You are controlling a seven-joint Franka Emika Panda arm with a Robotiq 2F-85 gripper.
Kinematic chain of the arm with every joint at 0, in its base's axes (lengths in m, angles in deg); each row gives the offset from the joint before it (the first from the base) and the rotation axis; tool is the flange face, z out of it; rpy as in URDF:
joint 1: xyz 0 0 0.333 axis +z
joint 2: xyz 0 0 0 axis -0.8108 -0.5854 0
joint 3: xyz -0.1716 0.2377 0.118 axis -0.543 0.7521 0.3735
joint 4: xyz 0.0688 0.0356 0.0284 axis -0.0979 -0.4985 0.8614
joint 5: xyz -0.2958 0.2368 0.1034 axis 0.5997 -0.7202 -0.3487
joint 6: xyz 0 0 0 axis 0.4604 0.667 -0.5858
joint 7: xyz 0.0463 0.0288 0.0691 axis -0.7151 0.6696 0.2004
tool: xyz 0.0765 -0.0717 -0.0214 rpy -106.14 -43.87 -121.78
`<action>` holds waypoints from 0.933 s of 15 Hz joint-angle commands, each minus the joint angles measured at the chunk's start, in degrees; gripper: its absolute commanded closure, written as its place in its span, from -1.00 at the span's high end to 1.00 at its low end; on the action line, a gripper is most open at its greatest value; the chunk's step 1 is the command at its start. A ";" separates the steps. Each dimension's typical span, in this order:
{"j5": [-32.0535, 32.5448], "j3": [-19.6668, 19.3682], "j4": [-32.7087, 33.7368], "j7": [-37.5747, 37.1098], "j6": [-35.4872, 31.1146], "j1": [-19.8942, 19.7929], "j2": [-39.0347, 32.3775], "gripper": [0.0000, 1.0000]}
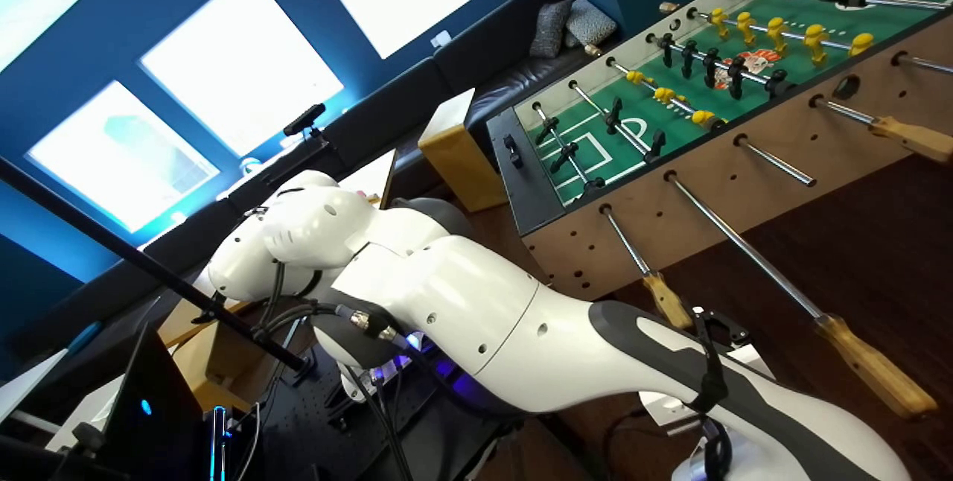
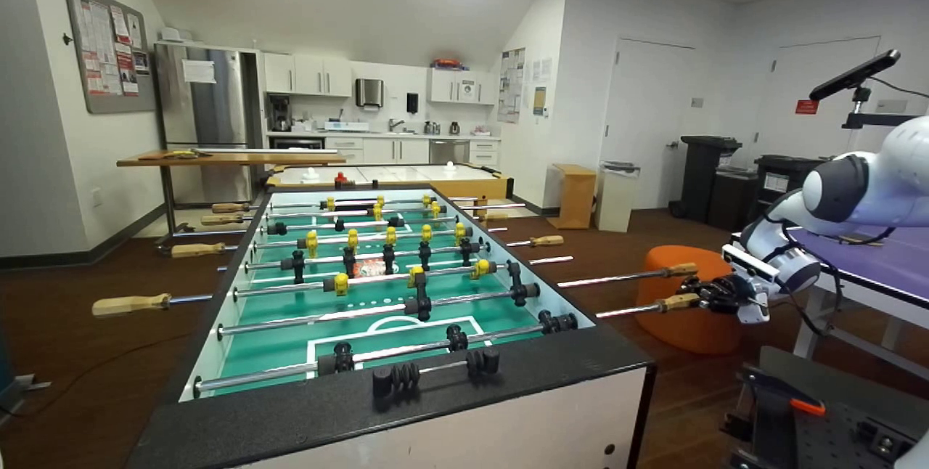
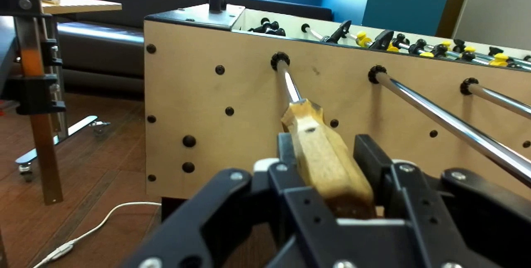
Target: Rotate the first rod on the foosball table
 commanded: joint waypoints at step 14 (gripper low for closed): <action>-2.27 -0.04 -0.76 -26.32 3.05 0.15 -0.29 -0.68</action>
